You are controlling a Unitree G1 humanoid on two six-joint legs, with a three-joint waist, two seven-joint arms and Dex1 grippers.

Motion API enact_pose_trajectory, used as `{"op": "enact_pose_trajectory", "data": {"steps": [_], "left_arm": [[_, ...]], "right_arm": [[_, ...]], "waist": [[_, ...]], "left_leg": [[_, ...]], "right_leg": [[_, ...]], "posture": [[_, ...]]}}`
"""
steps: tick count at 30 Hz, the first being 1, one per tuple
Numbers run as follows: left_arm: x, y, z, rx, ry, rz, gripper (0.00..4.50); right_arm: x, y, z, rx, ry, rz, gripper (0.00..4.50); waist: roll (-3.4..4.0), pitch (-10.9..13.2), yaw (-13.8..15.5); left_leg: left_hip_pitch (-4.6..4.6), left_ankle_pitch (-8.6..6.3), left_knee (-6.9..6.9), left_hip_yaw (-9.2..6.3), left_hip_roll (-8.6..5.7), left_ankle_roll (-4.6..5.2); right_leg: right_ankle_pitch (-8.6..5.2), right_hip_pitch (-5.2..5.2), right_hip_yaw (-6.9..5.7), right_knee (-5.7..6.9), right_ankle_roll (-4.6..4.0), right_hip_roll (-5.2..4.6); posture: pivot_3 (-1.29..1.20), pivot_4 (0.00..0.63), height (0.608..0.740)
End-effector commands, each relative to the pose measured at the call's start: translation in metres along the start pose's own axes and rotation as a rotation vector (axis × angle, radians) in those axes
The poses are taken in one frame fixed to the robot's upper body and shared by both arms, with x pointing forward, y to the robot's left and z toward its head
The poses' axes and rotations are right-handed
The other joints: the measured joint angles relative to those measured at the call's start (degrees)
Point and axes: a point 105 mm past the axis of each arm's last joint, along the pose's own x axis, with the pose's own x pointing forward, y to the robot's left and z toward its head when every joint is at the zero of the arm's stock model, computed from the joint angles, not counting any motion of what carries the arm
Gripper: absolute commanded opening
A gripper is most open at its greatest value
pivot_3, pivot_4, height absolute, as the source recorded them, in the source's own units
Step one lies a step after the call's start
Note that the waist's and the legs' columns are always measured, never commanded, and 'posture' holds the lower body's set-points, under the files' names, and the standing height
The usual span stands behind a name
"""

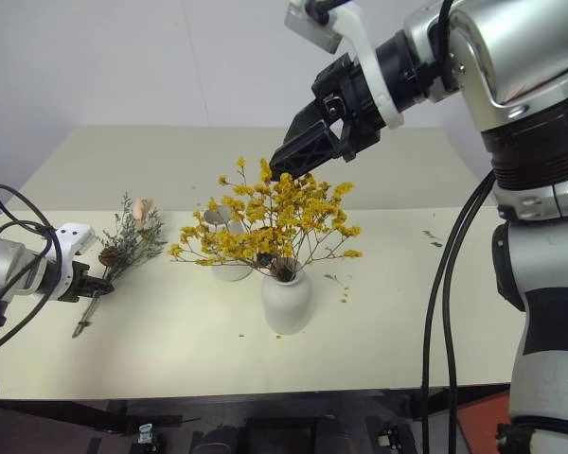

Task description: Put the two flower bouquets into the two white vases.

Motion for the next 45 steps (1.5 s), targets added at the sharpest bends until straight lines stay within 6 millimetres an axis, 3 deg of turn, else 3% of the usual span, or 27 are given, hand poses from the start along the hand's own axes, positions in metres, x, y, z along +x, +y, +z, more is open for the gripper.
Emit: {"op": "enact_pose_trajectory", "data": {"steps": [1,6,10,13,22,33,40,45], "left_arm": [[-0.009,0.000,0.006,0.016,-0.028,0.024,0.03],[-0.032,-0.009,0.035,0.137,-0.197,0.034,0.03],[-0.073,-0.007,0.074,0.113,-0.458,0.051,0.03],[-0.091,-0.012,0.086,0.115,-0.594,0.007,0.03],[-0.154,-0.041,0.127,0.125,-1.113,-0.387,0.03],[-0.167,-0.066,0.146,0.237,-1.327,-0.708,0.03],[-0.167,-0.077,0.158,0.196,-1.290,-0.941,0.03],[-0.159,-0.085,0.167,0.229,-1.280,-0.998,0.03]], "right_arm": [[-0.007,0.000,0.006,-0.047,-0.013,-0.011,4.50],[-0.009,0.000,0.005,-0.109,0.002,-0.019,4.50],[-0.013,-0.001,0.002,-0.122,-0.002,-0.030,4.50],[-0.014,0.000,0.000,-0.120,-0.004,-0.030,4.50],[-0.018,0.001,-0.002,-0.110,-0.002,-0.034,4.50],[-0.021,-0.006,0.000,-0.088,-0.044,-0.090,4.50],[-0.024,-0.008,0.003,-0.090,-0.078,-0.138,4.50],[-0.025,-0.008,0.002,-0.091,-0.090,-0.162,4.50]], "waist": [[0.00,0.00,0.01],[0.00,0.00,0.06],[0.00,0.00,0.06],[0.00,0.00,0.01],[-0.02,-0.01,0.12],[-0.02,-0.01,0.10],[-0.02,-0.01,0.03],[-0.02,-0.01,0.05]], "left_leg": [[0.00,0.00,0.00,0.00,0.00,0.00],[-0.05,0.00,0.00,-0.02,0.00,0.00],[-0.04,0.00,0.01,-0.02,0.00,0.00],[-0.03,0.00,0.02,-0.03,0.00,0.00],[-0.02,0.01,0.07,-0.03,-0.01,-0.02],[-0.03,0.02,0.07,-0.02,-0.01,-0.03],[-0.03,0.02,0.08,-0.02,-0.02,-0.03],[-0.03,0.02,0.09,-0.02,-0.01,-0.03]], "right_leg": [[0.00,0.00,0.00,0.01,0.00,0.00],[0.00,-0.01,-0.02,0.01,0.00,0.00],[0.00,-0.01,-0.02,-0.13,0.00,-0.01],[0.00,0.00,-0.03,-0.16,0.00,-0.01],[0.01,0.03,-0.03,-0.14,0.00,-0.03],[0.01,0.03,-0.02,-0.12,-0.01,-0.02],[0.01,0.03,-0.03,-0.10,0.00,-0.01],[0.01,0.04,-0.02,-0.09,0.00,-0.01]], "posture": [[0.00,0.150,0.740],[0.00,0.150,0.740],[0.00,0.150,0.740],[0.00,0.150,0.740],[0.00,0.150,0.740],[0.00,0.150,0.740],[0.00,0.150,0.740],[0.00,0.150,0.740]]}}
